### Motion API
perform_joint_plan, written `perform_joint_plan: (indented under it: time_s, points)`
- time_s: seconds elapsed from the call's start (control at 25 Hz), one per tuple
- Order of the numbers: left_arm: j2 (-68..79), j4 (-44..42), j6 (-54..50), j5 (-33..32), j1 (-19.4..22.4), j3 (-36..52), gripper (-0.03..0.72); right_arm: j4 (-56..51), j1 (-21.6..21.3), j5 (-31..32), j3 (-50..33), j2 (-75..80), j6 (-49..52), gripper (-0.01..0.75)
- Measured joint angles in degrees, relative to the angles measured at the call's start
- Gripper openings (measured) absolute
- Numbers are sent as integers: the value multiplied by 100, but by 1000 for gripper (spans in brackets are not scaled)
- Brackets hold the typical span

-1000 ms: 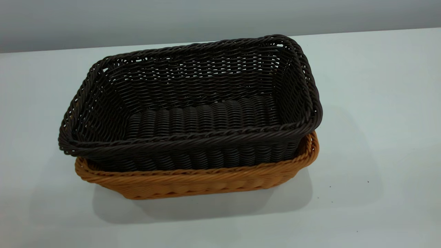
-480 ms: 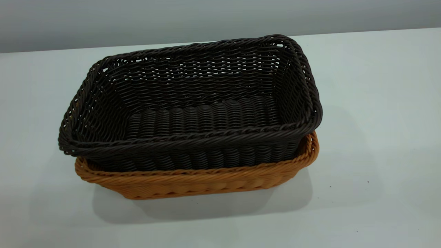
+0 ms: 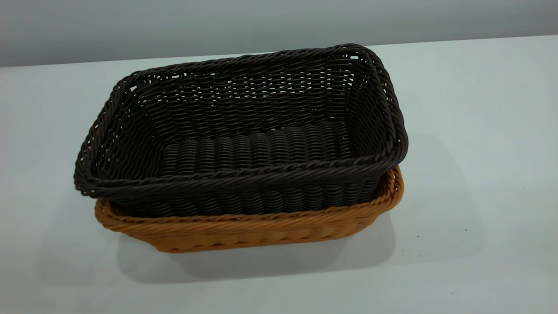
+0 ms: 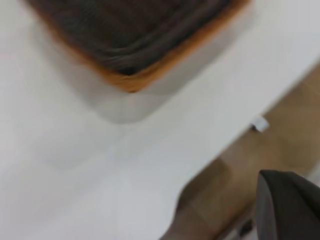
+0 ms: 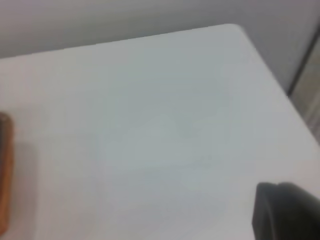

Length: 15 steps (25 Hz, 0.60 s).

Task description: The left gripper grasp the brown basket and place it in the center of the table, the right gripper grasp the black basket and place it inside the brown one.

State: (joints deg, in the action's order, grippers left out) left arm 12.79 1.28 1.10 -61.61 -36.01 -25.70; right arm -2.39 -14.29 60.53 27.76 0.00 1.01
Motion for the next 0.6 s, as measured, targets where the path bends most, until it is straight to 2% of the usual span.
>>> perform_joint_plan:
  time_s: [0.32, 0.4, 0.52, 0.6]
  points:
    - [0, -6, 0, 10, 2552, 0, -1, -1, 22, 0, 0, 0, 0, 0]
    - [-16, -6, 0, 10, 3068, 0, -1, -1, 22, 0, 0, 0, 0, 0]
    - [-213, -6, 0, 4, 3601, 0, -1, -1, 22, 0, 0, 0, 0, 0]
    - [-457, -6, 0, 4, 3731, 0, -1, -1, 22, 0, 0, 0, 0, 0]
